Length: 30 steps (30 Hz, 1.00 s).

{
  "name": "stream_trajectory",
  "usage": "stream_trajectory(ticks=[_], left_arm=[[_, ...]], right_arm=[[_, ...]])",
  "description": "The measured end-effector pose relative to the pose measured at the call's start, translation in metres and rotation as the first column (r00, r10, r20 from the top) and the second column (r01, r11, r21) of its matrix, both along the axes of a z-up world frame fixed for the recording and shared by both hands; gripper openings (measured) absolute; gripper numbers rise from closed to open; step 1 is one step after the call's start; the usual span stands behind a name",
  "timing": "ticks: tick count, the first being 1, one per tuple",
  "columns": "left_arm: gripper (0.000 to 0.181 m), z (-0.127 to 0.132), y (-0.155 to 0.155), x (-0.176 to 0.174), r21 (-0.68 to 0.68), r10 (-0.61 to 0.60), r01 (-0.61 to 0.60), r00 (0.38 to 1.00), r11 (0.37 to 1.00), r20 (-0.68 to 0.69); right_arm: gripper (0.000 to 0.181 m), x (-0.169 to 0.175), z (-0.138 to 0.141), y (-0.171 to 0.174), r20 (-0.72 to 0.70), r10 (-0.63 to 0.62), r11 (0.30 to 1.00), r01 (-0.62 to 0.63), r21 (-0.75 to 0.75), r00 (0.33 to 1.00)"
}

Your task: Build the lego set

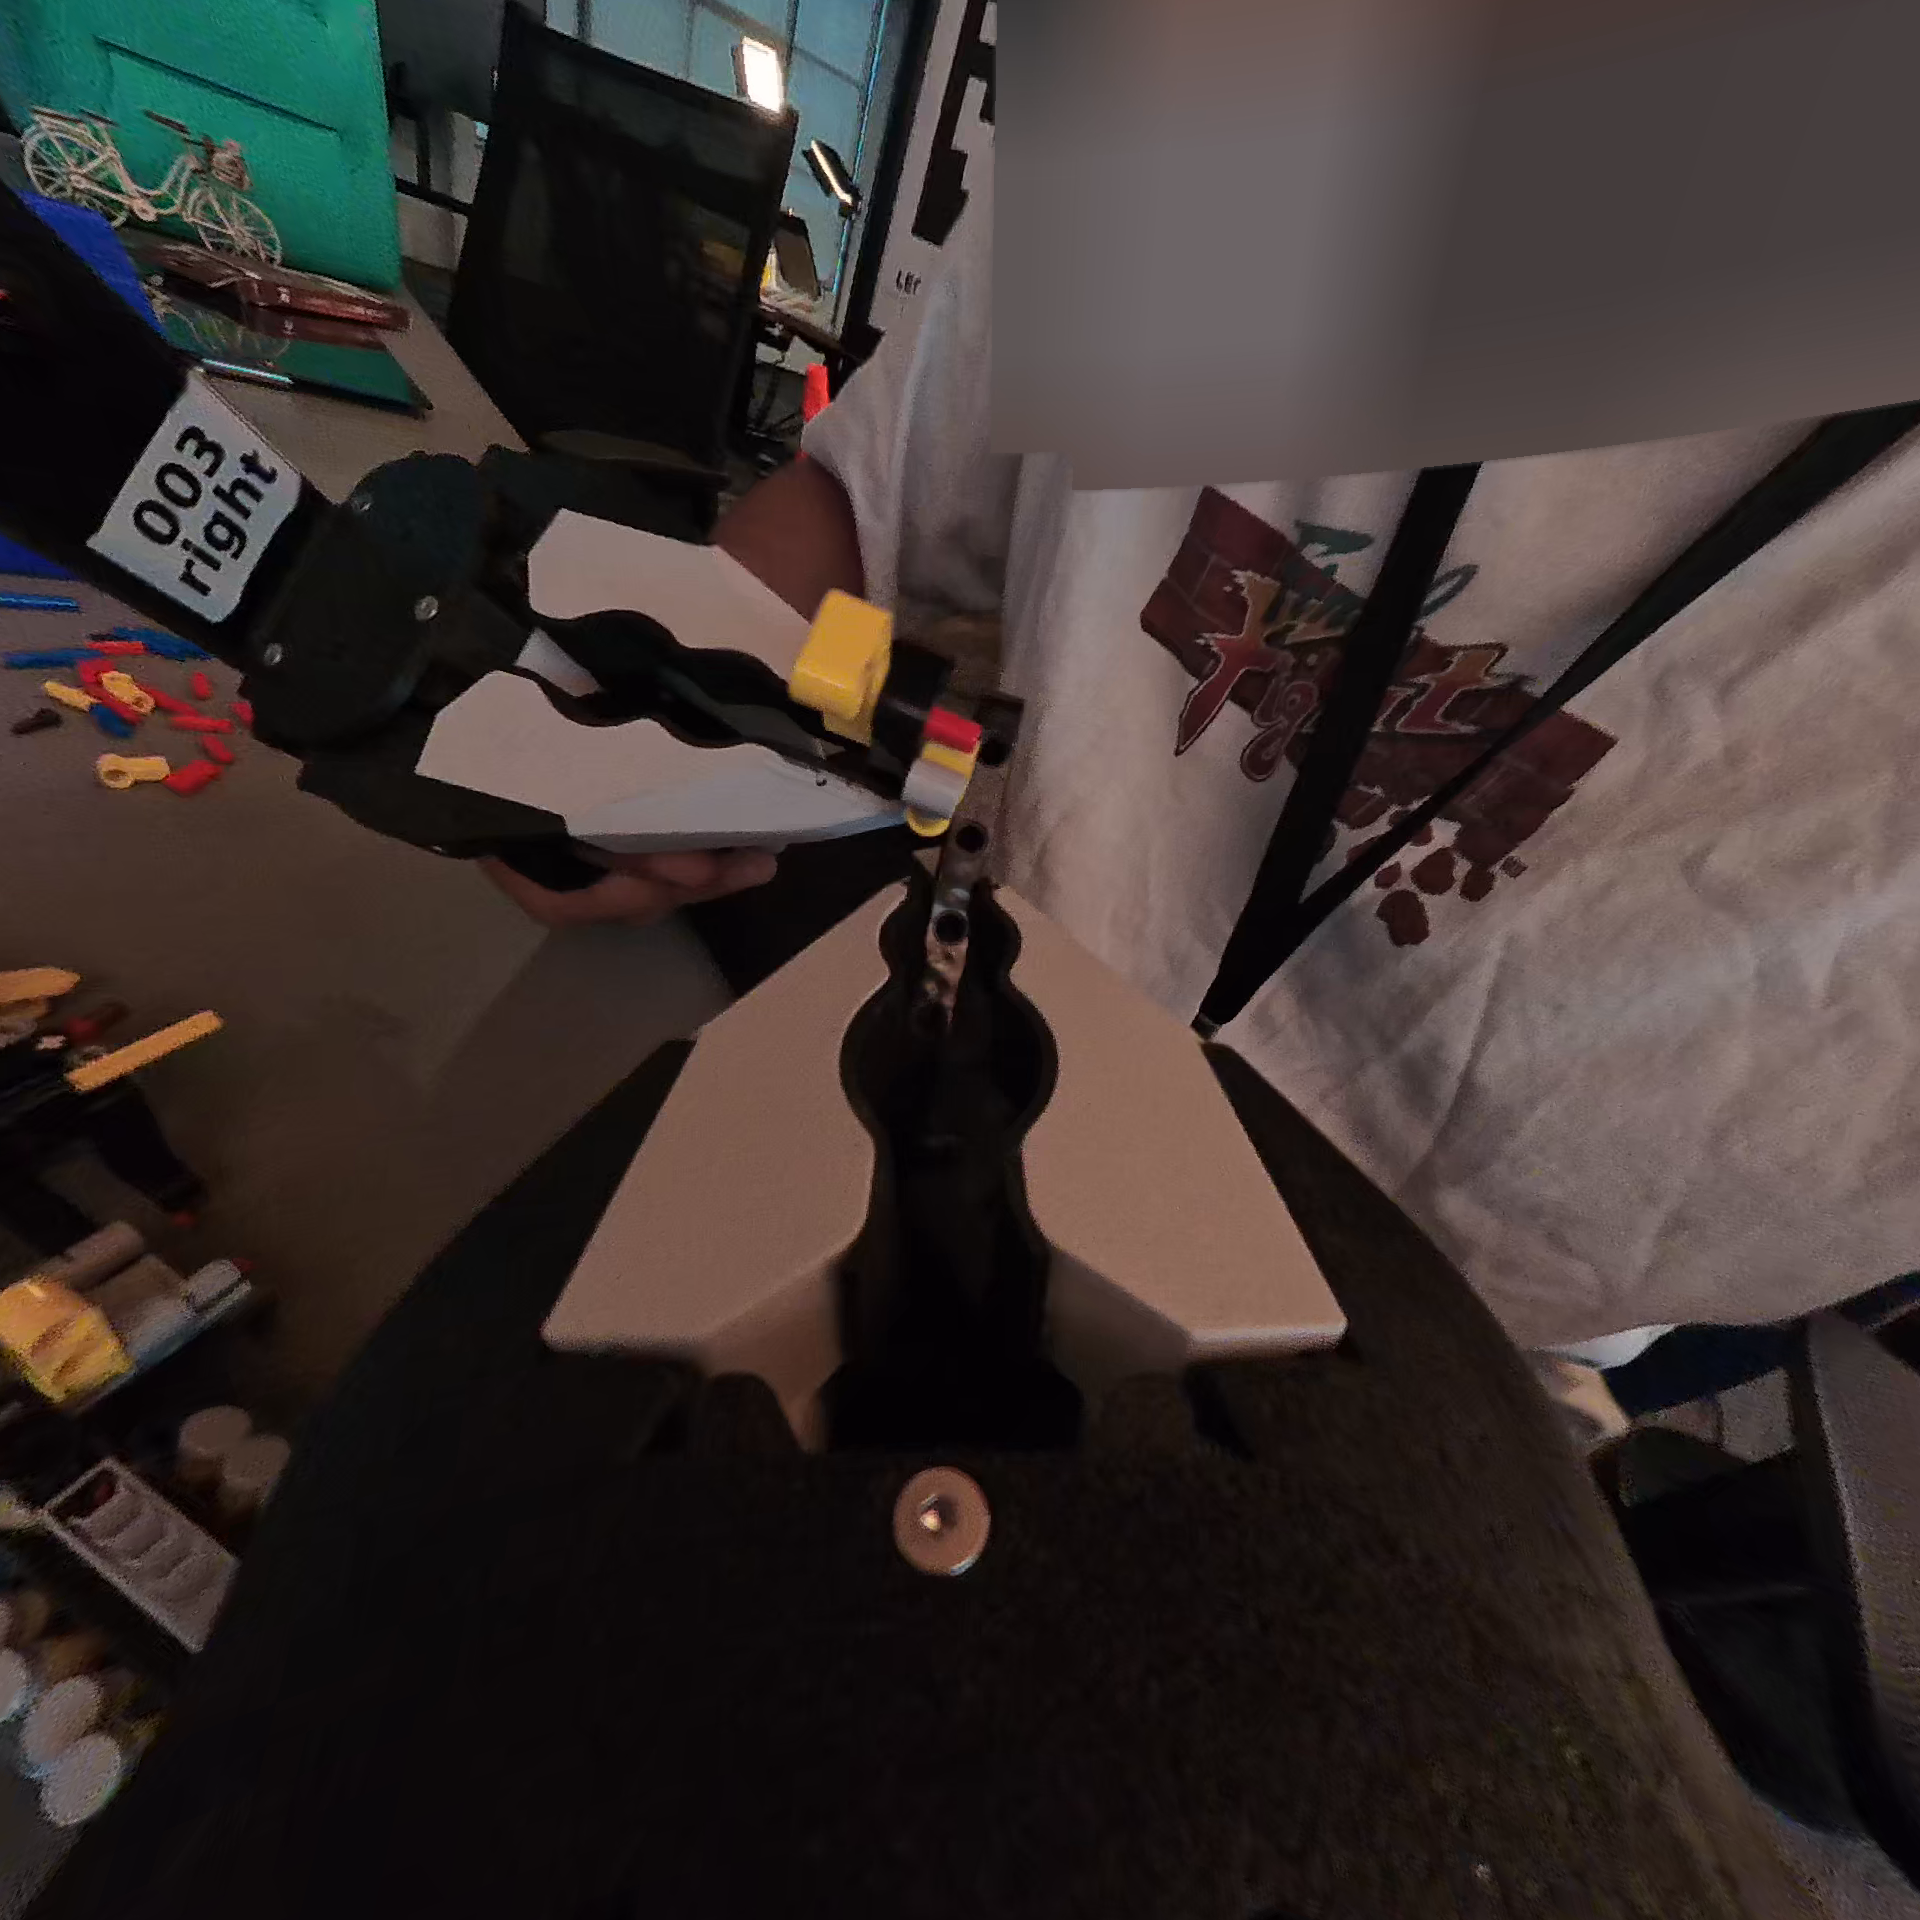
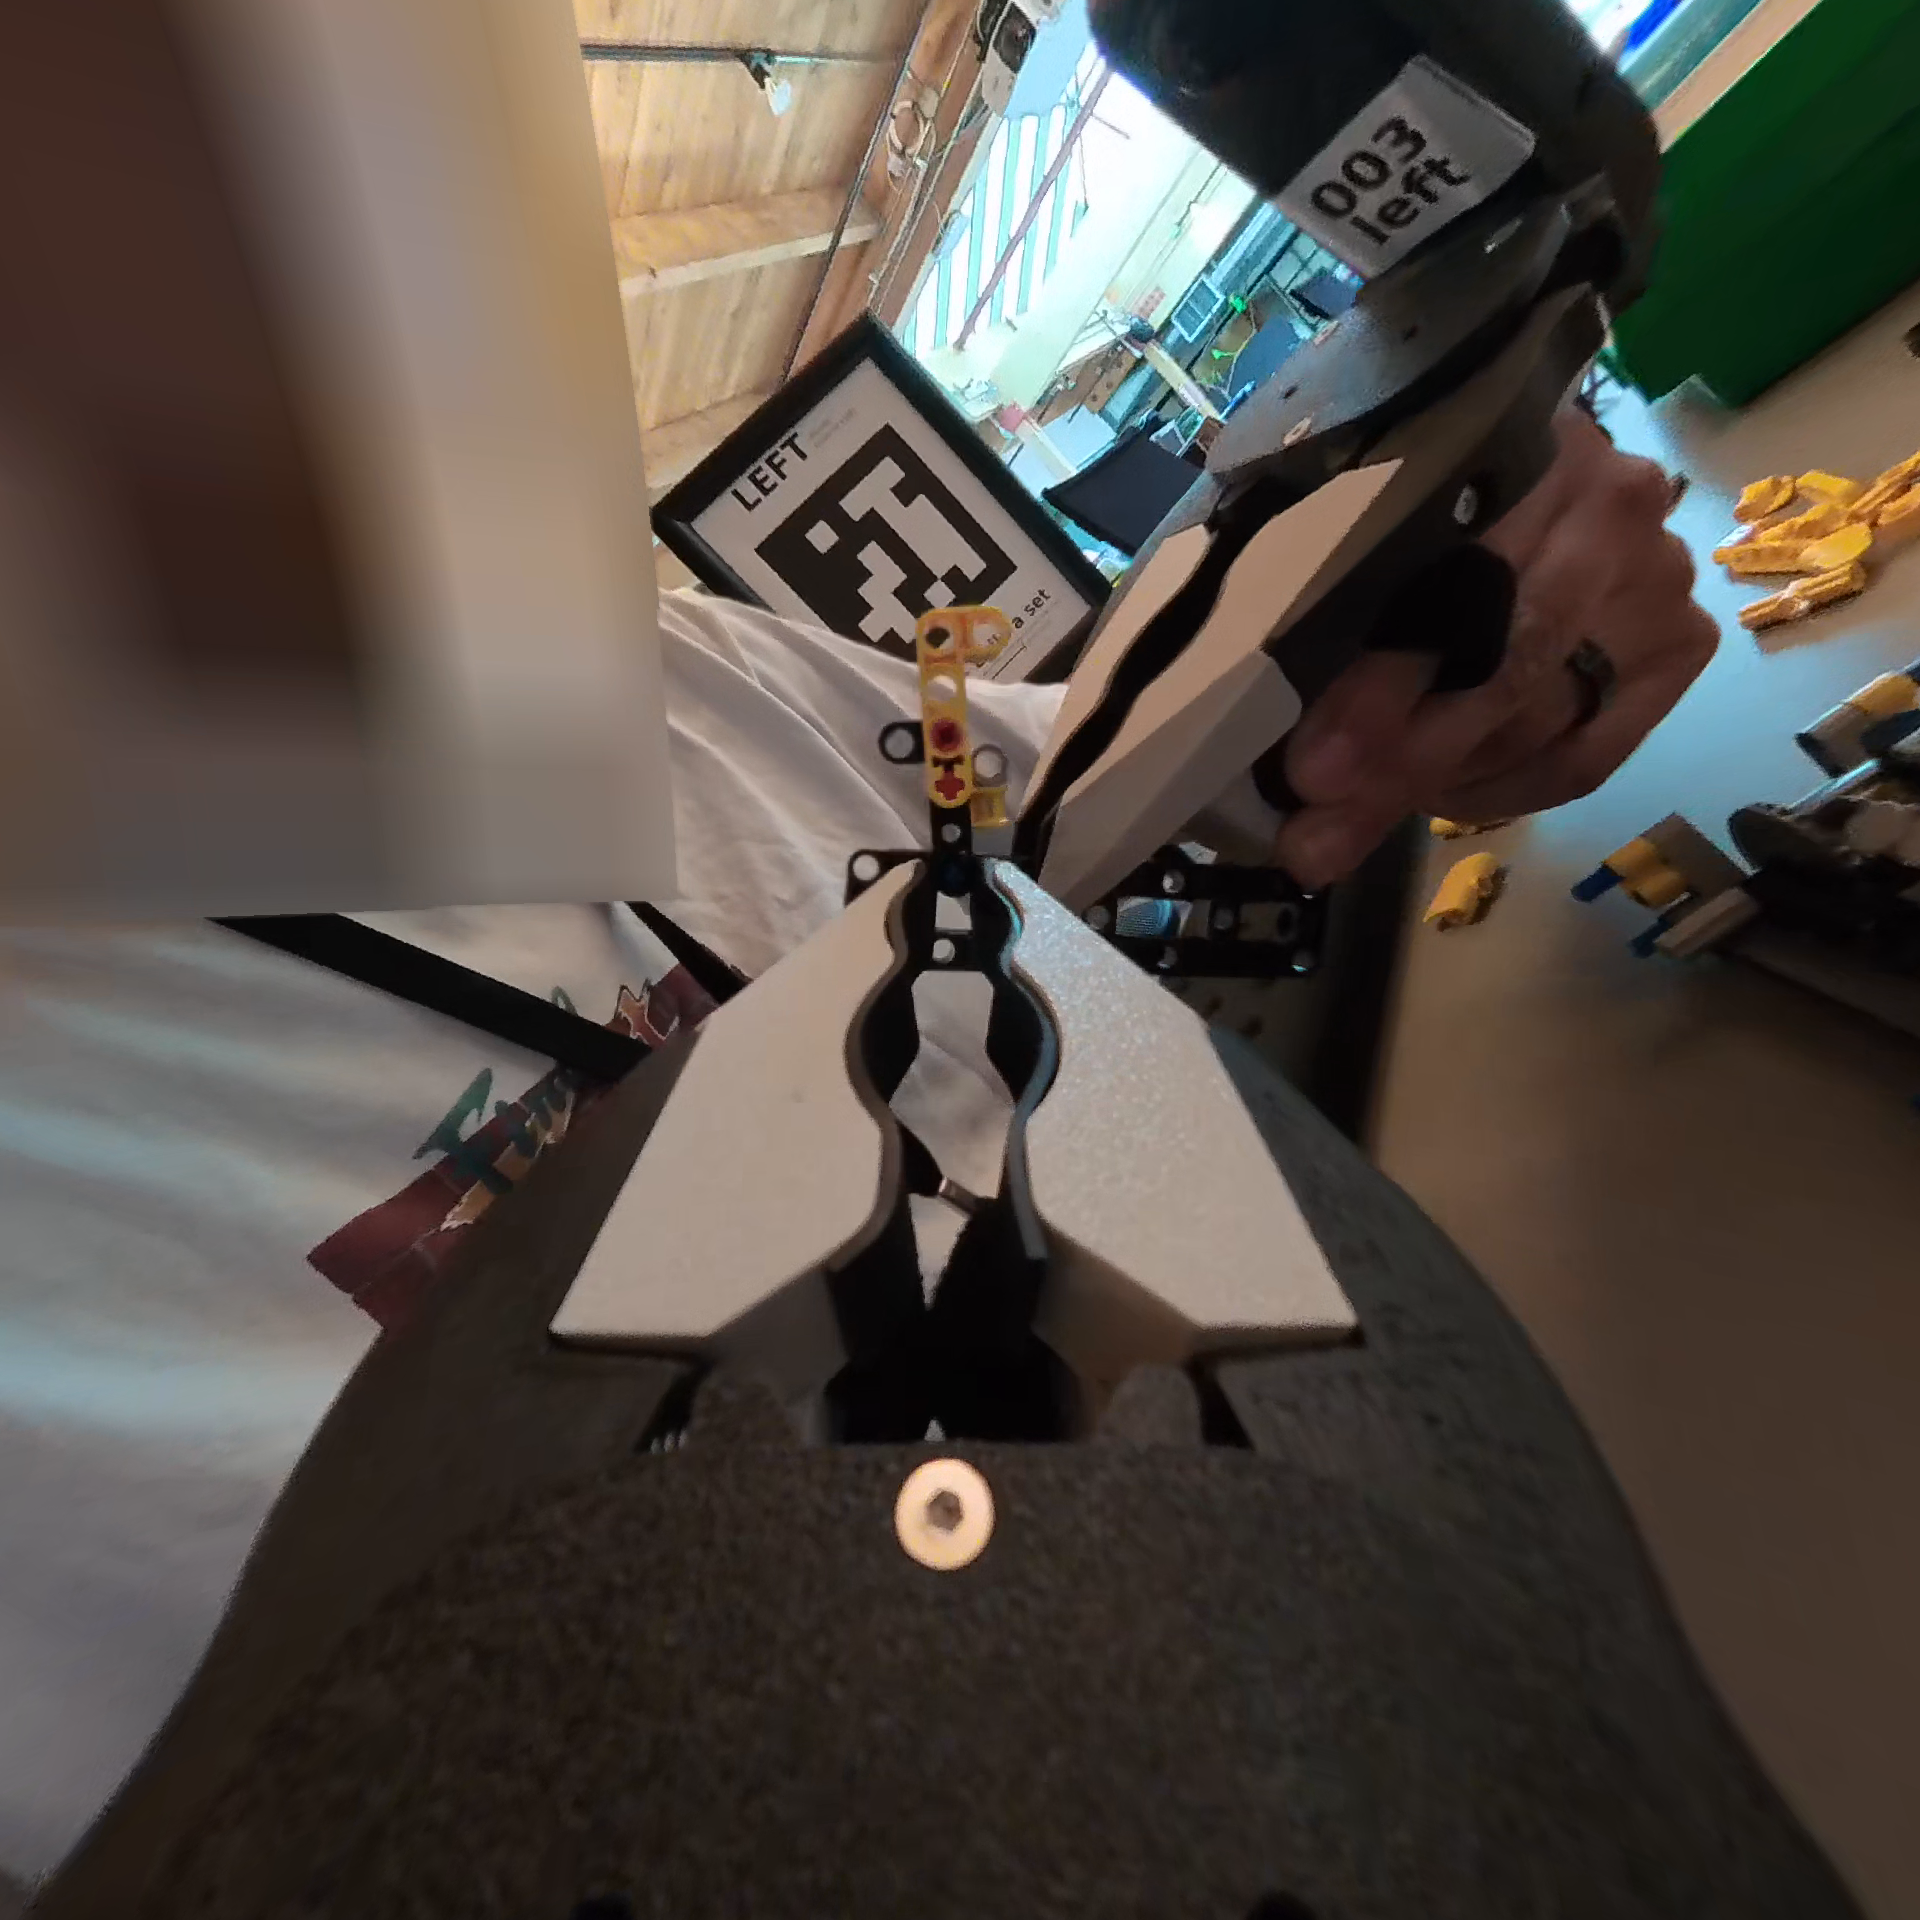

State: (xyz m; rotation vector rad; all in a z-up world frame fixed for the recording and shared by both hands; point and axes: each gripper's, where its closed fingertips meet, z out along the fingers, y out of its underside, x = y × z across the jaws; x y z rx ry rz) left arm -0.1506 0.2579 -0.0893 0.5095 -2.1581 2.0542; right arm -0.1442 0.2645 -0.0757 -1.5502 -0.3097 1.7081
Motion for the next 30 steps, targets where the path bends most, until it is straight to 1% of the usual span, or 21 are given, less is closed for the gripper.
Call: stream_trajectory(ticks=[2, 3, 4, 5, 6, 8, 9, 10, 11, 12, 13, 16, 17, 21, 22, 23, 27, 30], left_arm=[[0.008, 0.006, 0.000, 0.001, -0.045, 0.009, -0.010, 0.999, 0.999, -0.034], [0.008, 0.007, 0.000, 0.003, -0.061, 0.017, -0.021, 0.997, 0.998, -0.076], [0.008, 0.006, 0.000, 0.005, -0.061, 0.029, -0.036, 0.994, 0.997, -0.106], [0.008, 0.004, -0.001, 0.004, -0.031, 0.037, -0.041, 0.993, 0.999, -0.115], [0.008, -0.003, -0.003, 0.001, 0.032, 0.049, -0.046, 0.991, 0.998, -0.122], [0.008, -0.024, -0.007, 0.000, 0.184, 0.115, -0.086, 0.982, 0.979, -0.152], [0.008, -0.038, -0.007, 0.003, 0.286, 0.180, -0.128, 0.970, 0.950, -0.163], [0.009, -0.054, -0.004, 0.007, 0.400, 0.251, -0.175, 0.957, 0.900, -0.146], [0.009, -0.070, 0.001, 0.011, 0.511, 0.309, -0.212, 0.945, 0.833, -0.111], [0.009, -0.081, 0.006, 0.014, 0.594, 0.355, -0.249, 0.933, 0.765, -0.065], [0.009, -0.087, 0.008, 0.017, 0.640, 0.377, -0.271, 0.926, 0.719, -0.031], [0.009, -0.101, 0.007, 0.023, 0.688, 0.407, -0.306, 0.913, 0.658, 0.016], [0.009, -0.105, 0.008, 0.025, 0.695, 0.416, -0.313, 0.909, 0.648, 0.021], [0.010, -0.107, 0.007, 0.034, 0.663, 0.444, -0.371, 0.894, 0.651, 0.064], [0.020, -0.106, 0.005, 0.034, 0.651, 0.443, -0.379, 0.894, 0.658, 0.072], [0.029, -0.104, 0.002, 0.033, 0.630, 0.437, -0.379, 0.897, 0.678, 0.069], [0.036, -0.084, -0.004, 0.024, 0.512, 0.424, -0.402, 0.902, 0.759, 0.079], [0.040, -0.064, 0.000, 0.018, 0.376, 0.451, -0.447, 0.889, 0.812, 0.083]], right_arm=[[0.007, 0.004, 0.004, 0.001, -0.044, 0.011, 1.000, -0.012, -0.016, 0.999], [0.007, 0.009, 0.004, 0.002, -0.028, 0.011, 1.000, -0.012, -0.004, 1.000], [0.007, 0.013, 0.004, 0.004, 0.025, -0.018, 0.999, 0.017, 0.033, 1.000], [0.007, 0.018, 0.001, 0.007, 0.088, -0.060, 0.997, 0.055, 0.062, 0.994], [0.007, 0.024, -0.004, 0.011, 0.155, -0.099, 0.993, 0.088, 0.081, 0.983], [0.007, 0.043, -0.008, 0.019, 0.218, -0.206, 0.976, 0.185, 0.113, 0.954], [0.007, 0.051, -0.010, 0.022, 0.235, -0.254, 0.965, 0.230, 0.123, 0.938], [0.006, 0.057, -0.013, 0.024, 0.255, -0.288, 0.956, 0.262, 0.131, 0.923], [0.006, 0.061, -0.016, 0.026, 0.278, -0.316, 0.948, 0.287, 0.139, 0.907], [0.006, 0.064, -0.018, 0.027, 0.301, -0.338, 0.940, 0.306, 0.150, 0.892], [0.007, 0.066, -0.019, 0.027, 0.315, -0.354, 0.934, 0.318, 0.161, 0.881], [0.007, 0.066, -0.018, 0.026, 0.321, -0.370, 0.928, 0.329, 0.176, 0.872], [0.007, 0.066, -0.018, 0.025, 0.322, -0.370, 0.928, 0.331, 0.173, 0.871], [0.007, 0.061, -0.022, 0.022, 0.323, -0.347, 0.937, 0.313, 0.153, 0.881], [0.007, 0.059, -0.022, 0.021, 0.323, -0.341, 0.939, 0.307, 0.152, 0.883], [0.007, 0.059, -0.022, 0.021, 0.324, -0.336, 0.941, 0.303, 0.150, 0.885], [0.007, 0.061, -0.018, 0.020, 0.300, -0.335, 0.941, 0.304, 0.147, 0.893], [0.007, 0.064, -0.012, 0.019, 0.268, -0.339, 0.940, 0.310, 0.144, 0.902]])
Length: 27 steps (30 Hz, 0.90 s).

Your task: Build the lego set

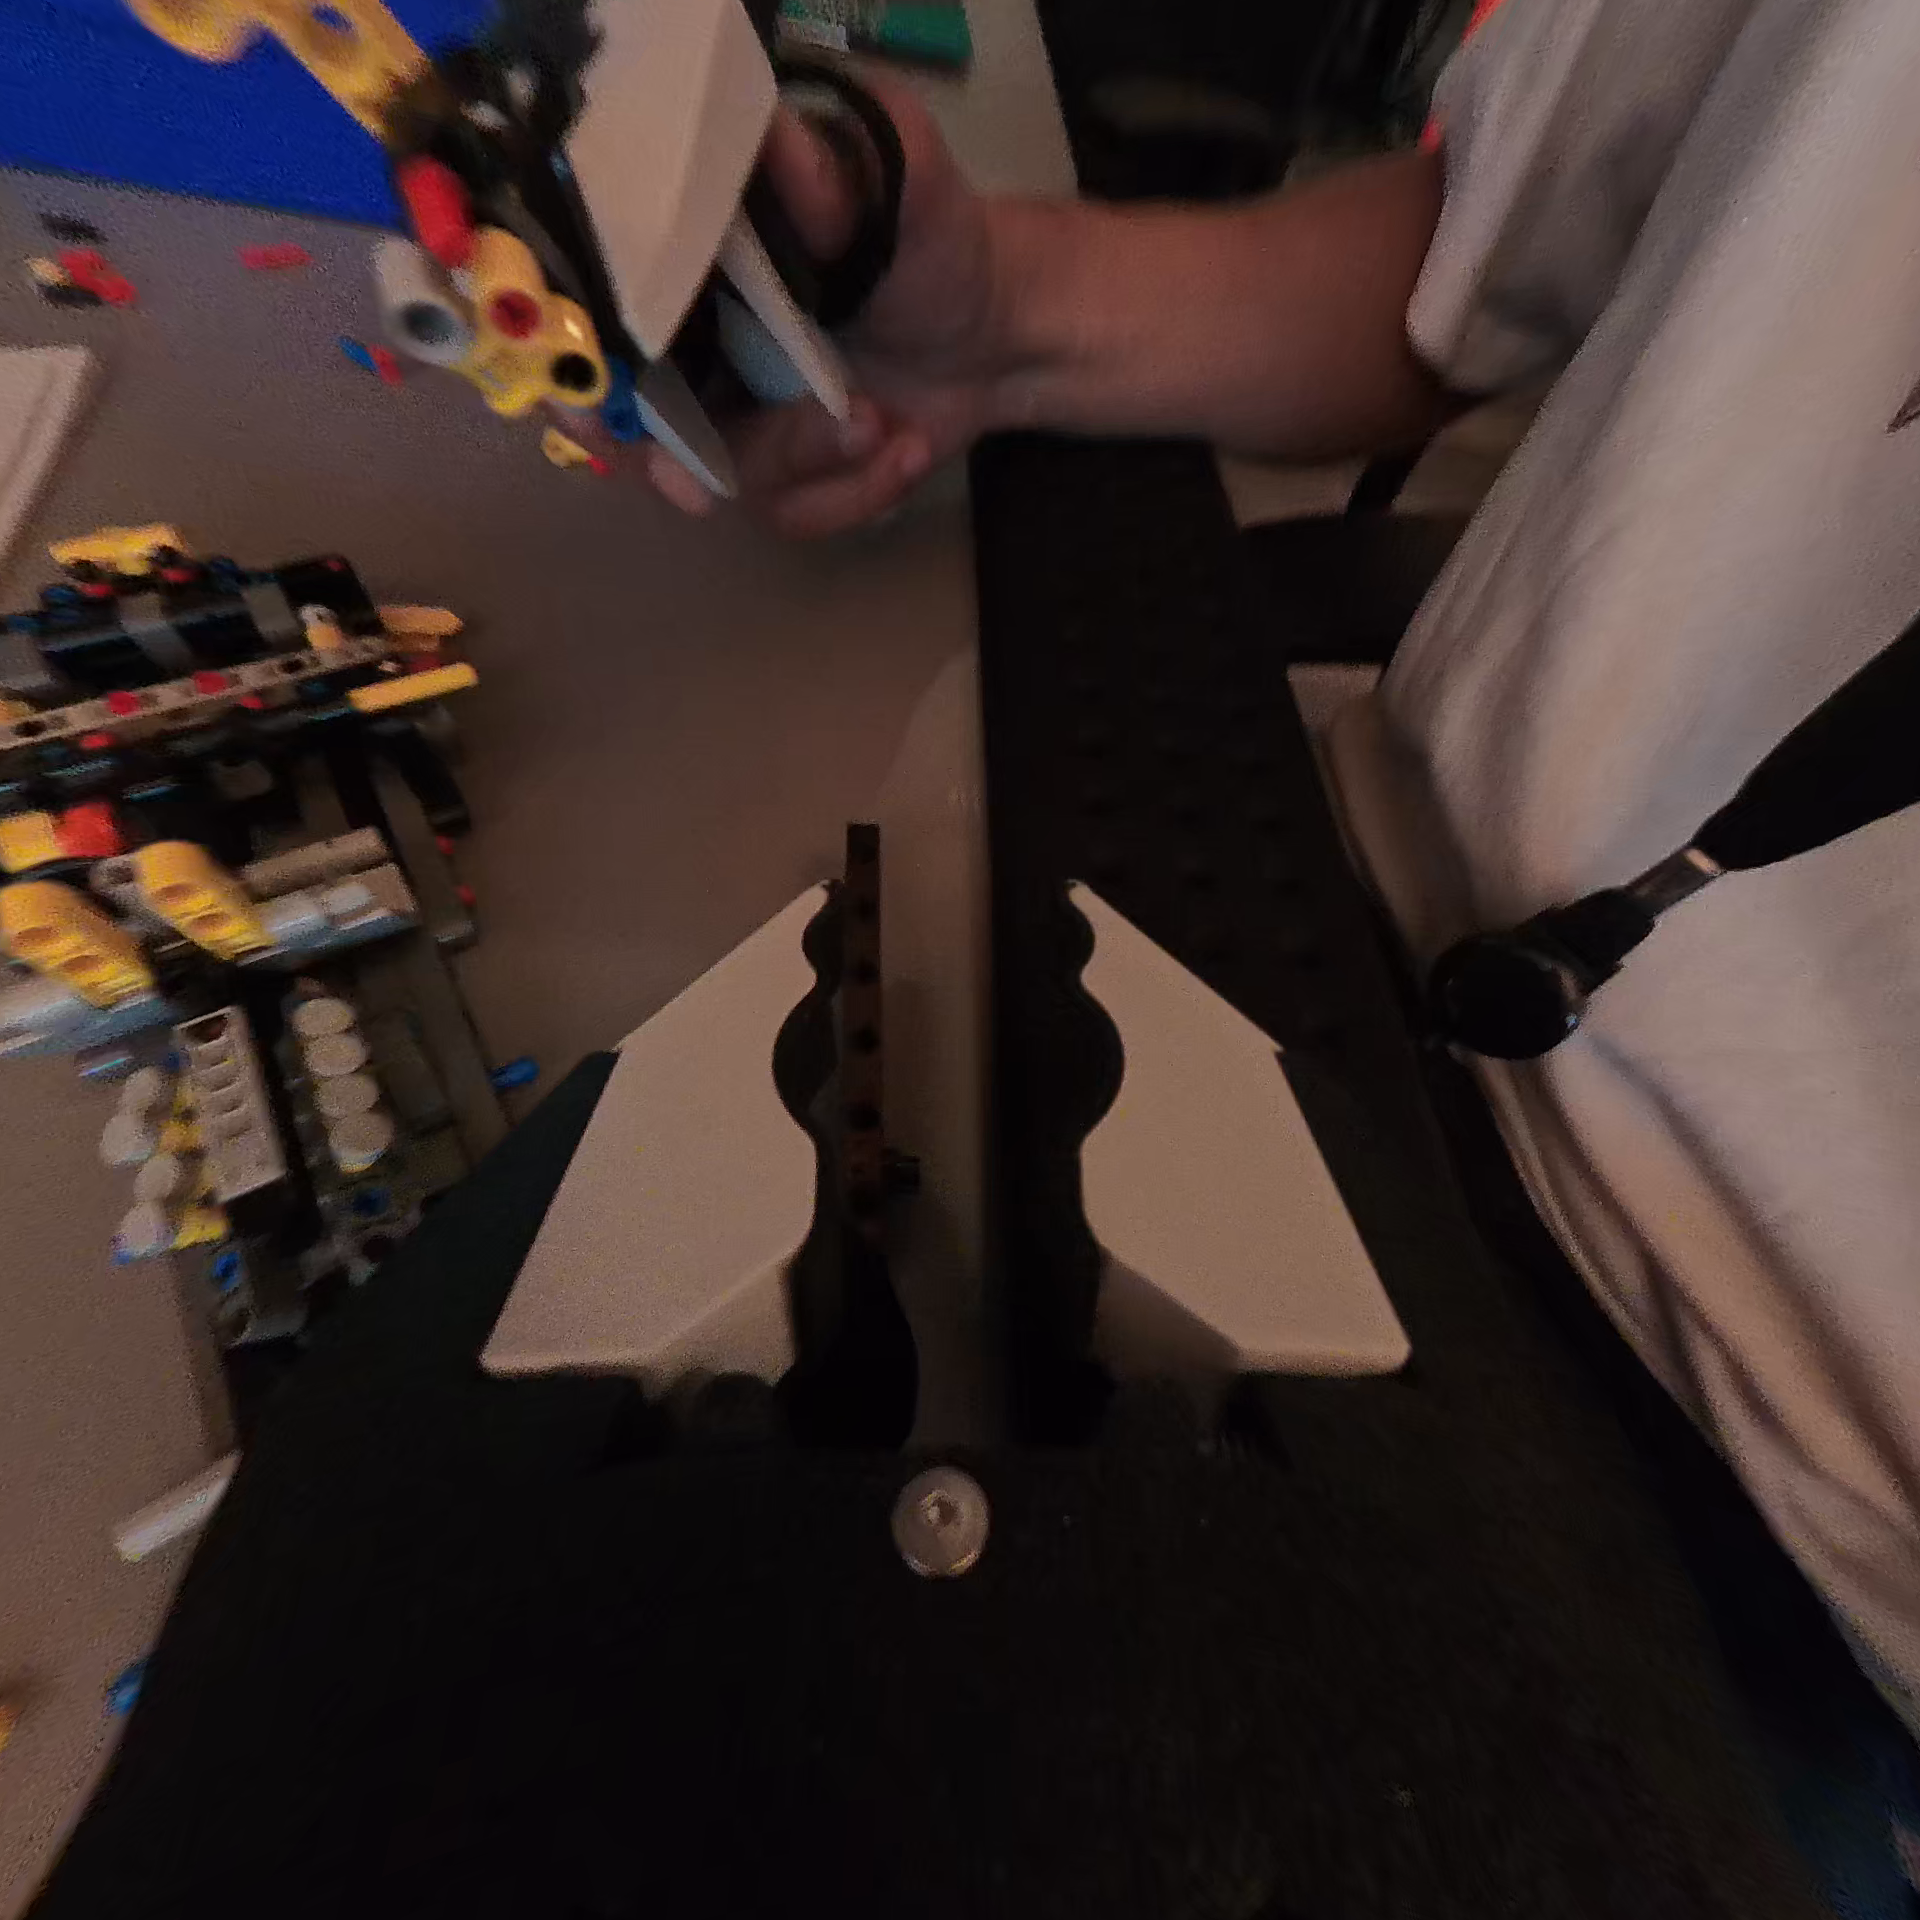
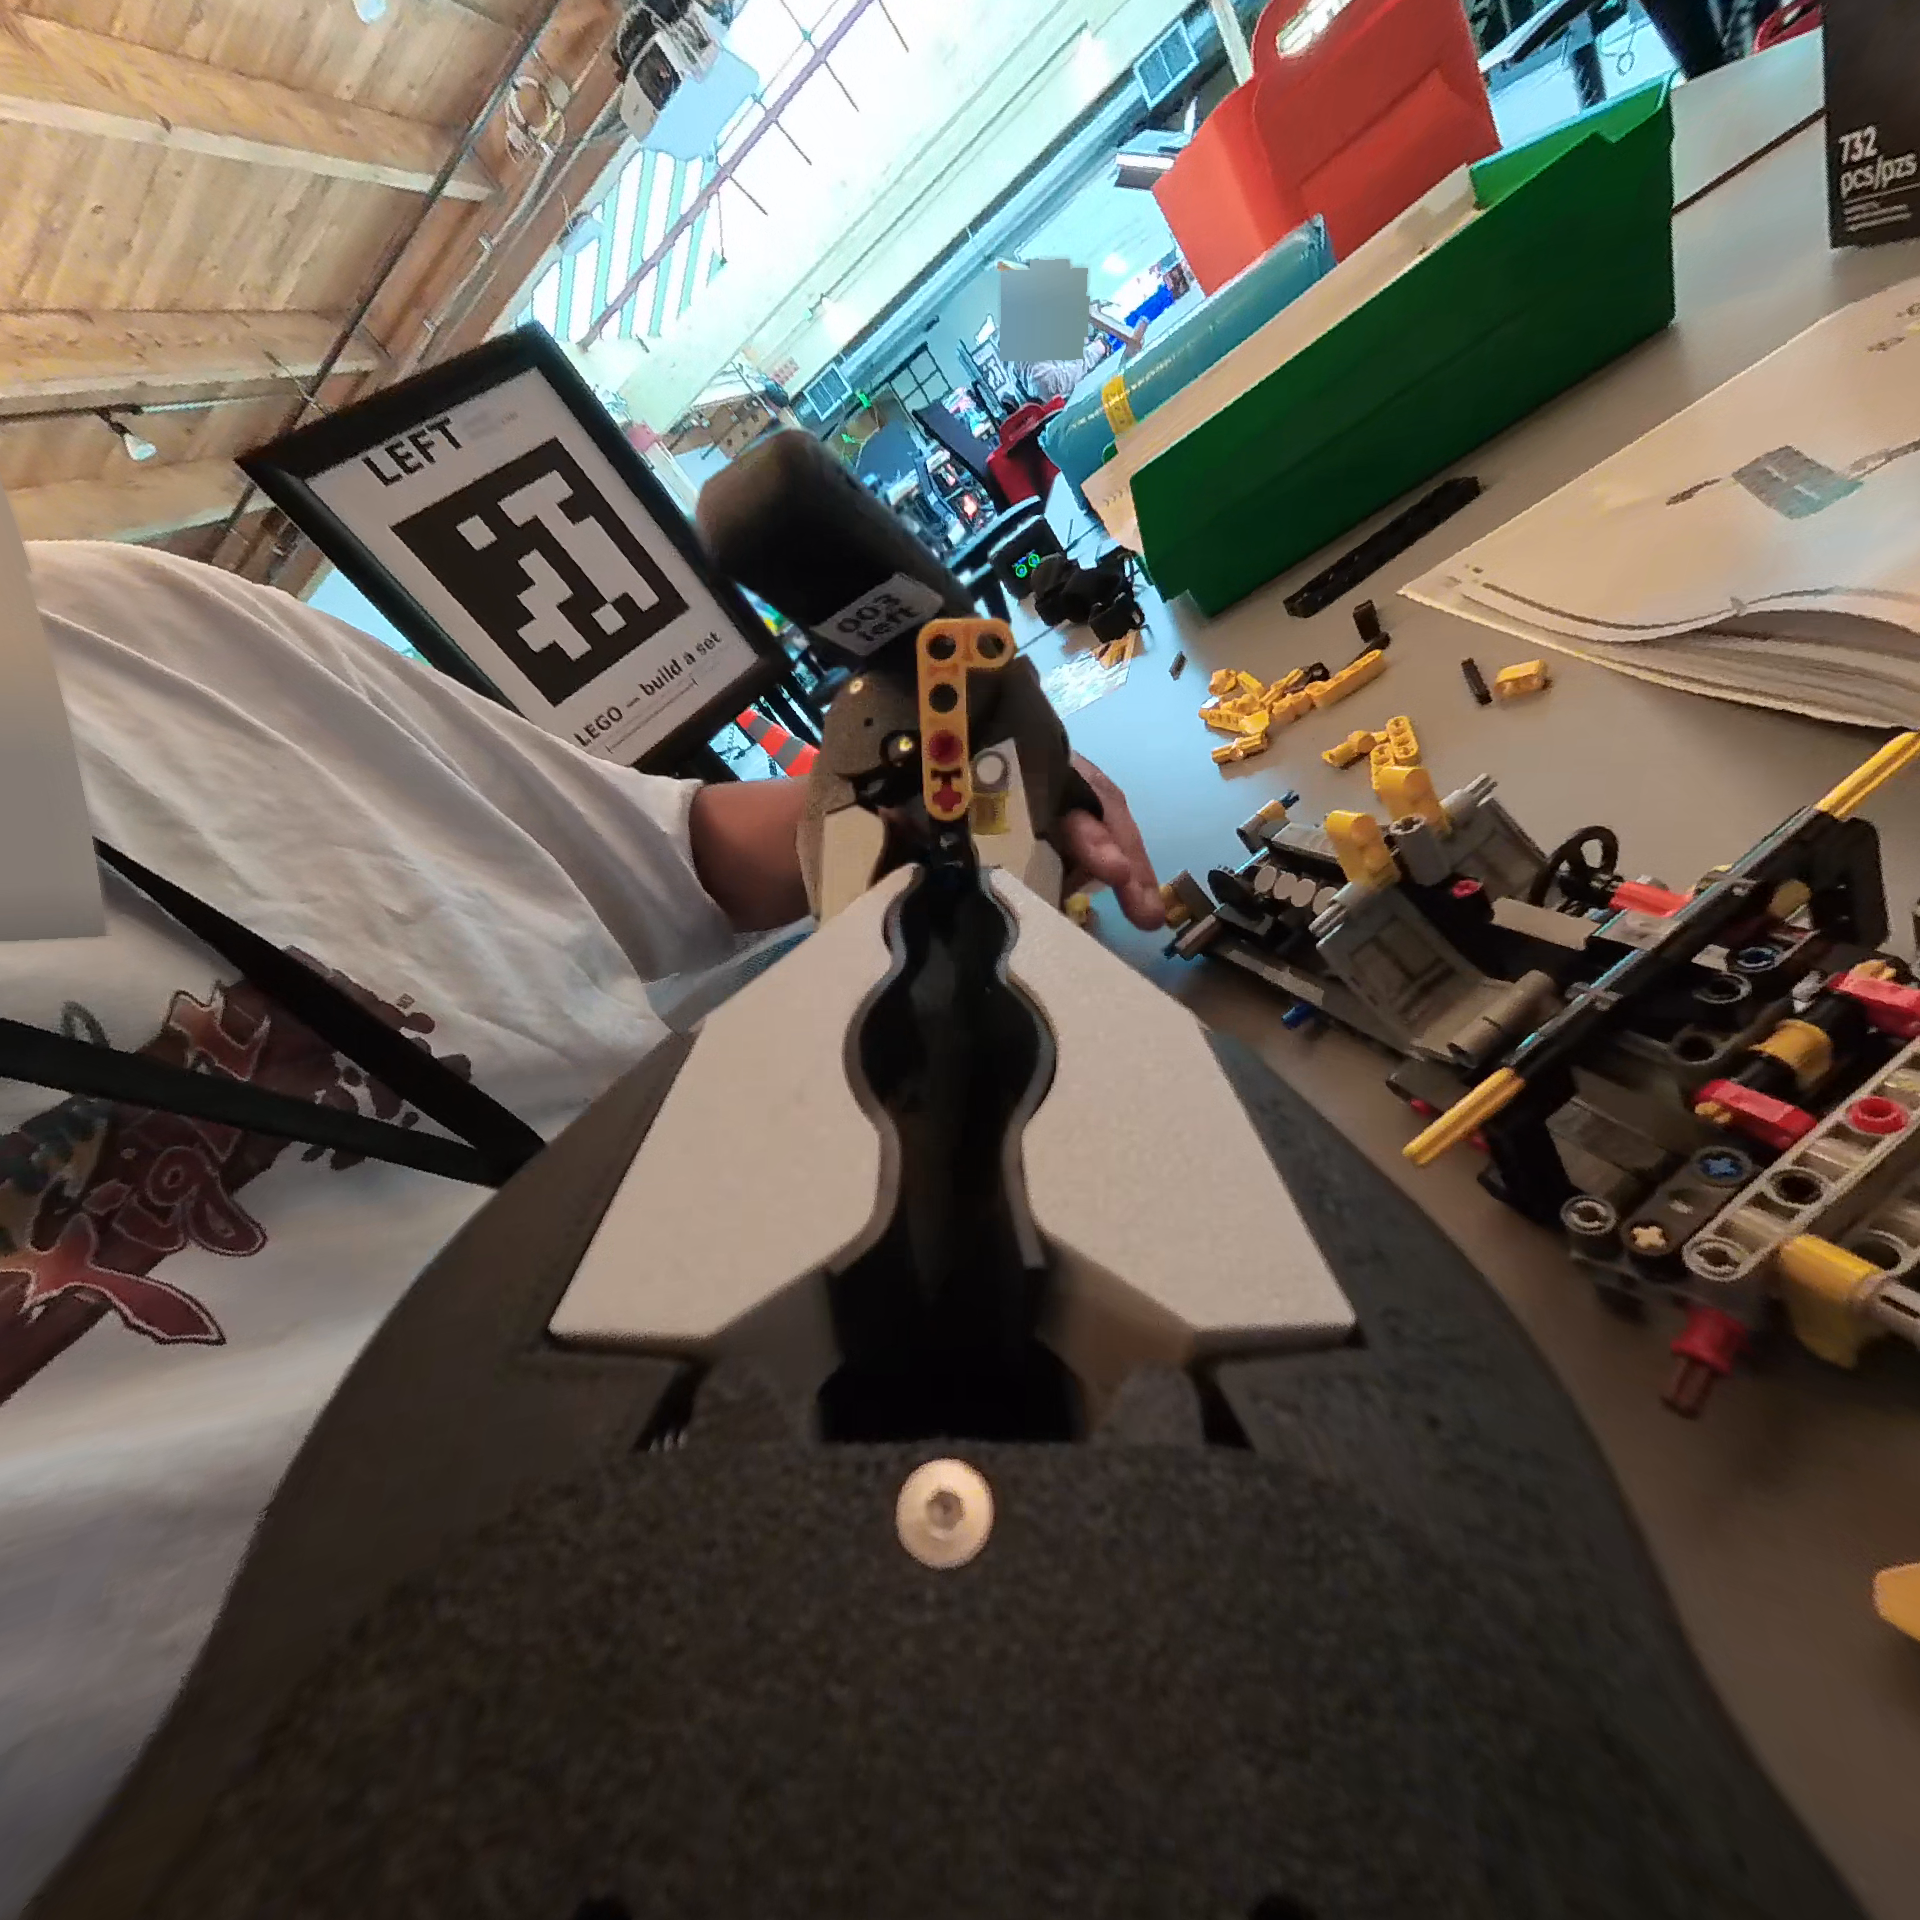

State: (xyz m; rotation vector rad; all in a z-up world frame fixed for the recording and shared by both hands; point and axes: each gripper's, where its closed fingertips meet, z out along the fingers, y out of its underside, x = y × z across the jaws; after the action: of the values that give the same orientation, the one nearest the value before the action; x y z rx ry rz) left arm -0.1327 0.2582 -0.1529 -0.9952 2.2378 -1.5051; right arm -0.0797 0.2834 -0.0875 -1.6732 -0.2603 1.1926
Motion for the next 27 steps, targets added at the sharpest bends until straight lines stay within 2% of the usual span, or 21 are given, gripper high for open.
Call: stream_trajectory(ticks=[2, 4, 6, 7, 8, 10, 12, 13, 15, 16, 18, 21, 24, 27], left_arm=[[0.042, 0.018, 0.011, 0.002, -0.076, 0.072, -0.068, 0.995, 0.995, 0.061], [0.043, 0.053, 0.017, -0.002, -0.221, 0.147, -0.103, 0.970, 0.970, 0.194], [0.041, 0.096, 0.026, -0.008, -0.374, 0.284, -0.136, 0.883, 0.917, 0.375], [0.041, 0.113, 0.031, -0.011, -0.442, 0.354, -0.152, 0.835, 0.884, 0.420], [0.041, 0.125, 0.032, -0.014, -0.491, 0.395, -0.154, 0.808, 0.858, 0.437], [0.035, 0.128, 0.024, -0.011, -0.469, 0.392, -0.169, 0.812, 0.867, 0.432], [0.017, 0.112, 0.025, 0.002, -0.316, 0.405, -0.289, 0.815, 0.904, 0.415], [0.019, 0.098, 0.025, 0.007, -0.207, 0.384, -0.326, 0.837, 0.922, 0.391], [0.038, 0.063, 0.015, 0.012, 0.002, 0.269, -0.280, 0.926, 0.960, 0.266], [0.039, 0.043, 0.010, 0.011, 0.104, 0.205, -0.225, 0.962, 0.969, 0.178], [0.039, 0.014, 0.005, 0.008, 0.249, 0.117, -0.126, 0.992, 0.960, 0.050], [0.039, -0.012, 0.010, 0.011, 0.320, 0.083, -0.053, 0.993, 0.946, -0.081], [0.039, -0.031, 0.010, 0.014, 0.273, 0.058, -0.006, 0.982, 0.962, -0.181], [0.039, -0.049, 0.010, 0.016, 0.295, 0.055, 0.010, 0.976, 0.956, -0.212]], right_arm=[[0.007, 0.003, 0.002, 0.000, -0.005, -0.007, 1.000, 0.007, 0.006, 1.000], [0.006, 0.005, 0.004, 0.000, -0.009, -0.015, 1.000, 0.015, 0.012, 1.000], [0.006, 0.007, 0.006, 0.000, -0.018, -0.018, 1.000, 0.019, 0.014, 1.000], [0.007, 0.008, 0.006, 0.000, -0.024, -0.019, 1.000, 0.020, 0.014, 1.000], [0.007, 0.008, 0.007, 0.000, -0.031, -0.020, 1.000, 0.020, 0.015, 0.999], [0.007, 0.010, 0.008, 0.000, -0.042, -0.019, 1.000, 0.020, 0.013, 0.999], [0.007, 0.010, 0.007, 0.001, -0.049, -0.020, 1.000, 0.020, 0.007, 0.999], [0.006, 0.011, 0.007, 0.001, -0.050, -0.020, 1.000, 0.020, 0.005, 0.999], [0.006, 0.011, 0.007, 0.001, -0.049, -0.021, 1.000, 0.022, 0.005, 0.999], [0.007, 0.011, 0.007, 0.001, -0.051, -0.020, 1.000, 0.021, 0.004, 0.998], [0.007, 0.010, 0.007, 0.001, -0.054, -0.016, 1.000, 0.016, 0.002, 0.998], [0.006, 0.010, 0.008, -0.001, -0.051, -0.014, 1.000, 0.015, 0.008, 0.999], [0.007, 0.011, 0.010, -0.002, -0.051, -0.018, 1.000, 0.019, 0.012, 0.999], [0.006, 0.014, 0.013, -0.003, -0.055, -0.022, 1.000, 0.023, 0.021, 0.998]])
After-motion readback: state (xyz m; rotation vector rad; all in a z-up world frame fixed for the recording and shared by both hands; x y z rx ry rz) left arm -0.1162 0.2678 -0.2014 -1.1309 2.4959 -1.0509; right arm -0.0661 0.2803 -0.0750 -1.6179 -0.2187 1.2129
